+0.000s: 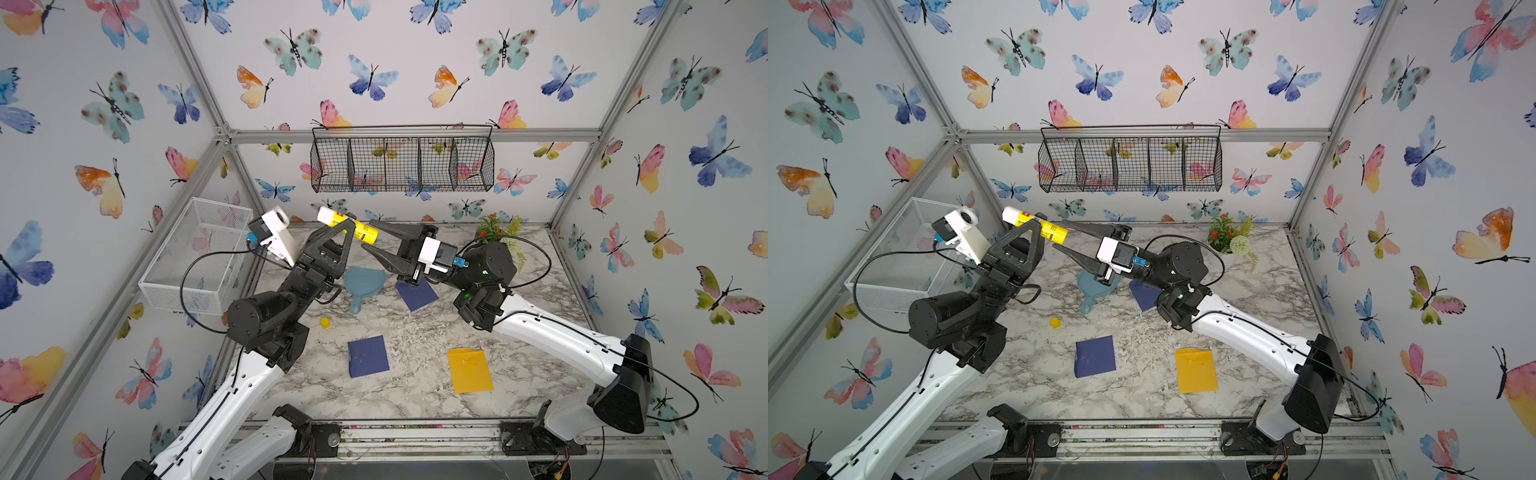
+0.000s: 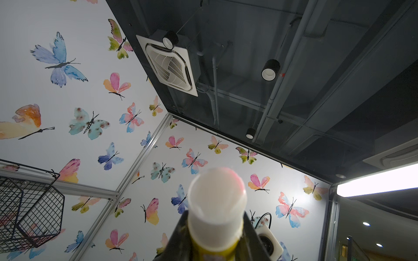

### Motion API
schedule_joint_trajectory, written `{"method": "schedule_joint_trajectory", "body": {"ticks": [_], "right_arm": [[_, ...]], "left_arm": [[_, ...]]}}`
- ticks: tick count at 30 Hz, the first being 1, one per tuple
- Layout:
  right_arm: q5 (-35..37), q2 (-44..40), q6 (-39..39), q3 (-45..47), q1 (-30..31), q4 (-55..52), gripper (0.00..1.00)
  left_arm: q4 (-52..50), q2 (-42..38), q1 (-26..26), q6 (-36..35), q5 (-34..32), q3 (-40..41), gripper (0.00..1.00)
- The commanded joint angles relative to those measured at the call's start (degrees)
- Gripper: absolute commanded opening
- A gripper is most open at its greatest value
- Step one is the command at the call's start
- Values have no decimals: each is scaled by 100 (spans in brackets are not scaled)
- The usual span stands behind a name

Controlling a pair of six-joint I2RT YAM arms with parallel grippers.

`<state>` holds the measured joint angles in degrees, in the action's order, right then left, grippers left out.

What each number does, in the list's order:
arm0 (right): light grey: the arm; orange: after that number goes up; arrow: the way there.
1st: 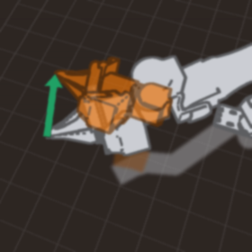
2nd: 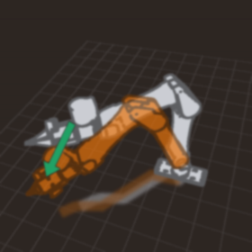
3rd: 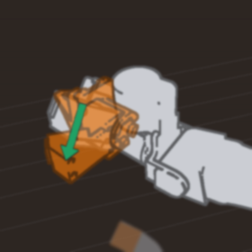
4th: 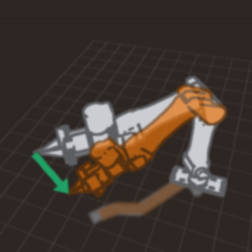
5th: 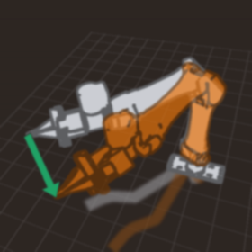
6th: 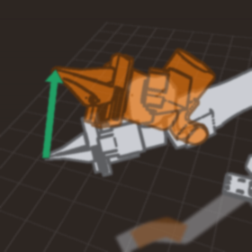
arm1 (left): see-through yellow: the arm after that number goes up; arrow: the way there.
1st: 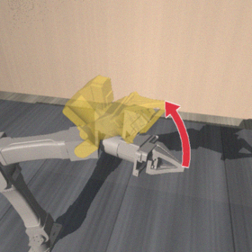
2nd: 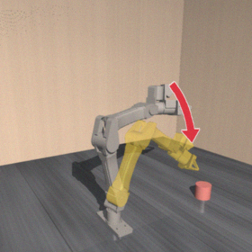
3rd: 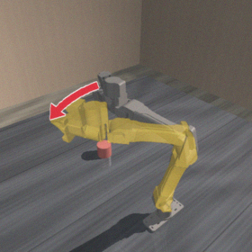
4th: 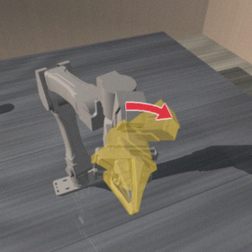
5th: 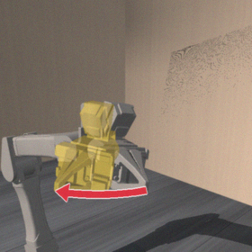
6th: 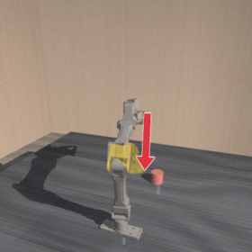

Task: Seal the envelope with a glue stick
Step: Unscrew the glue stick.

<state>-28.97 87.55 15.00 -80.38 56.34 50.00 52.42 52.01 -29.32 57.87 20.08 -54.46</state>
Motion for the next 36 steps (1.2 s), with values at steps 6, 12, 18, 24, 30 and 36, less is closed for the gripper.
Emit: {"method": "schedule_joint_trajectory", "body": {"ticks": [6,12,18,24,30,36], "right_arm": [[-135,-89,-194,-127,35,256,37],[-214,-89,-247,-143,35,260,40],[-273,-38,-286,-191,35,274,38],[-293,-4,-323,-224,33,267,32],[-194,-52,-428,-159,35,229,24],[-52,-251,-1366,75,35,265,15]], "left_arm": [[89,-134,27,-74,-144,3,2],[45,-133,23,-89,-162,21,1],[-3,-110,23,-83,-162,34,1],[5,-82,23,-74,-153,49,1],[9,-51,23,-90,-137,45,1],[-3,-72,30,-394,93,51,0]]}}
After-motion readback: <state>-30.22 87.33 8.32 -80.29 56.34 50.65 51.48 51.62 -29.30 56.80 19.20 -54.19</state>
